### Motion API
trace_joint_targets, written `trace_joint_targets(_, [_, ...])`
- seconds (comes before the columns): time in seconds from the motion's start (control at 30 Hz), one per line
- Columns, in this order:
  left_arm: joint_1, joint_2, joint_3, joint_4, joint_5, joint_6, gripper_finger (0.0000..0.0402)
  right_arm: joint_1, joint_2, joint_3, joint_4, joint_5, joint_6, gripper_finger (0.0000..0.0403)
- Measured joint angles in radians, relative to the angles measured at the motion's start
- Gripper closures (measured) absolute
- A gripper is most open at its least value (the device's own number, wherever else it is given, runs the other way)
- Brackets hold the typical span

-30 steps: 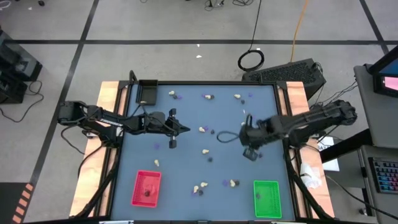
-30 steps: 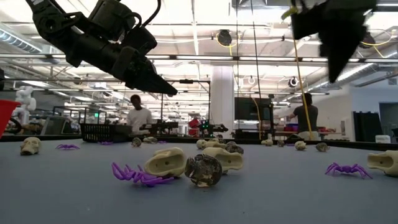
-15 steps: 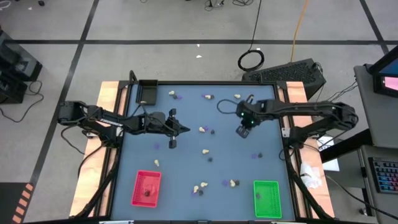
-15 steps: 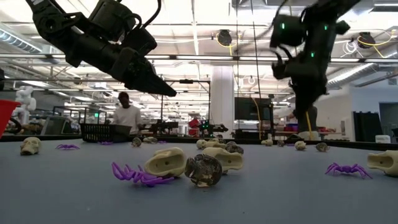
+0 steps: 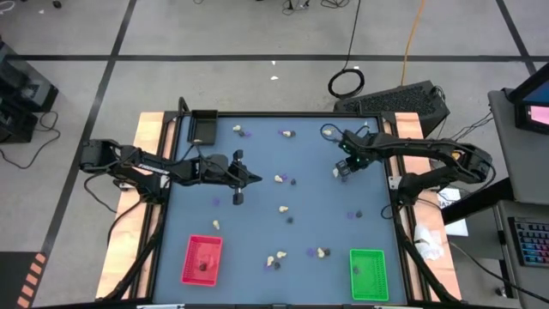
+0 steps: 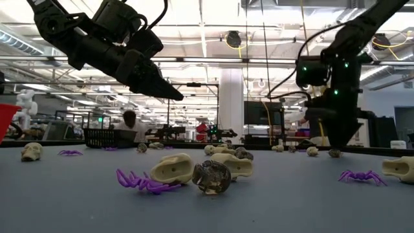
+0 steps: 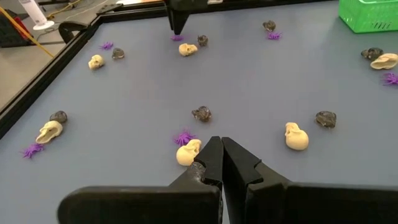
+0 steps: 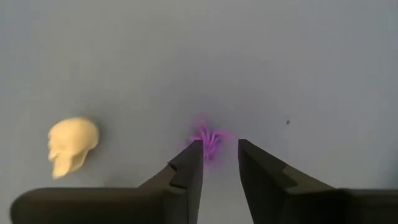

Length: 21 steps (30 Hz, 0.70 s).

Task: Sort Halloween decoration
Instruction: Put the violet spider toy into the green bin

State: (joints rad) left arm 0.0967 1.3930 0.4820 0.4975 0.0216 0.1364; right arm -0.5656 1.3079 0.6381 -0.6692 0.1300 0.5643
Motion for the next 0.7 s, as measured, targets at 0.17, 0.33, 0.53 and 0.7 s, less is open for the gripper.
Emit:
trace_joint_targets(0.17, [0.0, 0.0, 0.0, -0.002, 0.0, 0.0, 0.0402, -0.044, -0.002, -0.039, 0.083, -0.013, 0.0, 0.0305])
trace_joint_targets(0.33, [0.0, 0.0, 0.0, -0.011, 0.0, 0.0, 0.0402, -0.081, -0.003, -0.058, 0.127, -0.073, -0.005, 0.0315])
trace_joint_targets(0.53, [0.0, 0.0, 0.0, -0.015, 0.0, 0.0, 0.0402, -0.102, -0.001, -0.061, 0.127, -0.086, -0.027, 0.0318])
trace_joint_targets(0.7, [0.0, 0.0, 0.0, -0.017, 0.0, 0.0, 0.0402, -0.108, -0.001, -0.061, 0.127, -0.117, -0.057, 0.0337])
